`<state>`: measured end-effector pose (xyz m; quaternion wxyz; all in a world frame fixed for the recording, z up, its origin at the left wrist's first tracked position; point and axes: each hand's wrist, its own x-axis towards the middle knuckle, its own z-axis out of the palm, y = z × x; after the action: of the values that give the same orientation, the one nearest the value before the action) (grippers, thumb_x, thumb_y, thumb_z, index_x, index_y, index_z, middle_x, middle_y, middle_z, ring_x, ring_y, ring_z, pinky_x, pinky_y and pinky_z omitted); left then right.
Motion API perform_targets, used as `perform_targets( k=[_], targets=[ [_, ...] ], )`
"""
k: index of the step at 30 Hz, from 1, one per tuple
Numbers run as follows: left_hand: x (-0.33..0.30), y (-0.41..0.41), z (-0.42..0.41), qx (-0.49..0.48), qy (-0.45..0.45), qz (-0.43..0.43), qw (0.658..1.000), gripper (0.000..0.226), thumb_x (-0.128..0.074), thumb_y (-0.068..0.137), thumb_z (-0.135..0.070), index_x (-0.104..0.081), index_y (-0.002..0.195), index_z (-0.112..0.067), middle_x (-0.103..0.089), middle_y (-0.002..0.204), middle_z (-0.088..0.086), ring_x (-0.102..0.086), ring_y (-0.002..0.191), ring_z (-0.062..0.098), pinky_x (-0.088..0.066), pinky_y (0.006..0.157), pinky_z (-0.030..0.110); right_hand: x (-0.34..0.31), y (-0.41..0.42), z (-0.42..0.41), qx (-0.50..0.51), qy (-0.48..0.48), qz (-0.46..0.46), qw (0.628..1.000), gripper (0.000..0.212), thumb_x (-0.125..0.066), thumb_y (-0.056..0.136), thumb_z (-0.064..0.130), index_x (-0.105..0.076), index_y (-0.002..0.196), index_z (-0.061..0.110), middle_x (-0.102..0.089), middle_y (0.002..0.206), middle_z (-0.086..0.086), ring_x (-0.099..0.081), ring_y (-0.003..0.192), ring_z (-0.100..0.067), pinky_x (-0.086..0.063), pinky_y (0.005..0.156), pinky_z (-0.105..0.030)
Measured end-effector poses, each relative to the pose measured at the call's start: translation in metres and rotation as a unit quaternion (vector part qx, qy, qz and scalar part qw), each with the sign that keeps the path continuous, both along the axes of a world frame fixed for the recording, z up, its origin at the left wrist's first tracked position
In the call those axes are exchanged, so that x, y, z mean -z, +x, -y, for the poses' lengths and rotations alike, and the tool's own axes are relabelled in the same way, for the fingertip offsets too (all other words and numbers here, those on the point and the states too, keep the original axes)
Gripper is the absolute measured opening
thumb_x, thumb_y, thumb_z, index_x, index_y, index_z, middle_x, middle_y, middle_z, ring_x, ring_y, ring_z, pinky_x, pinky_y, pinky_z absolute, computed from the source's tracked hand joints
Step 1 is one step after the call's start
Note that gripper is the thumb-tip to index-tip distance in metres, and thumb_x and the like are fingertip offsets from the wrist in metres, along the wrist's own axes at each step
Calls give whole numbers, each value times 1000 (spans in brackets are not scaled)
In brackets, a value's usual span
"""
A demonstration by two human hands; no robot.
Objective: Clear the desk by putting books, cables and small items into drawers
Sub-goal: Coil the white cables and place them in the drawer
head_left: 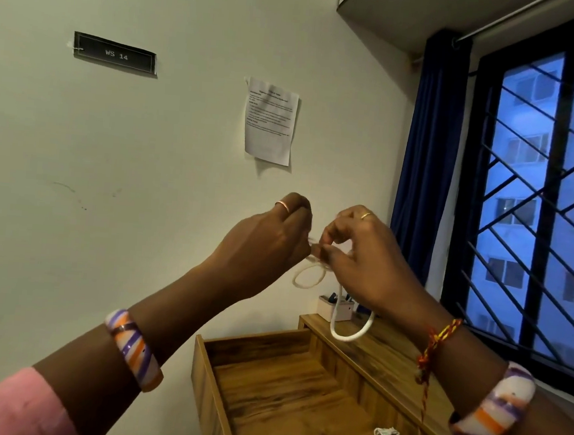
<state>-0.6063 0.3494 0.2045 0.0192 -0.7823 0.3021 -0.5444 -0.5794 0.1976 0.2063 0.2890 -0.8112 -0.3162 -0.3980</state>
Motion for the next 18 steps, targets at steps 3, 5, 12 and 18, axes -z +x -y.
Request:
perform_targets(
  k=[3,5,12,18],
  targets=[
    [0,16,15,33,-15,-50,998,19,-56,88,-10,-64,100,3,-63,103,18,-64,69,25,-52,57,31,5,13,19,37,-77,27,996,8,-60,87,11,-55,86,18,-47,109,3,-52,80,-9,-48,68,-19],
    [-1,27,23,67,-42,-93,993,22,-54,90,-11,-67,104,0,-65,107,13,-62,78,20,-50,68,26,10,21,35,50,-113,43,991,12,-58,88,7,-54,93,16,-45,110,2,-50,75,-9,-45,64,-15],
    [-11,67,81,3,-14,-113,993,26,-60,85,-36,-70,96,-15,-71,99,1,-66,82,21,-53,67,35,25,49,93,128,-238,74,960,41,-59,82,-3,-46,117,14,-36,126,-3,-33,71,-5,-22,49,-10],
    [-14,105,144,20,5,-130,991,21,-54,90,-22,-67,105,-13,-69,105,5,-65,88,23,-53,74,39,20,71,158,147,-256,91,951,41,-56,83,-3,-44,120,10,-36,129,-8,-37,81,-9,-20,50,-12]
  ],
)
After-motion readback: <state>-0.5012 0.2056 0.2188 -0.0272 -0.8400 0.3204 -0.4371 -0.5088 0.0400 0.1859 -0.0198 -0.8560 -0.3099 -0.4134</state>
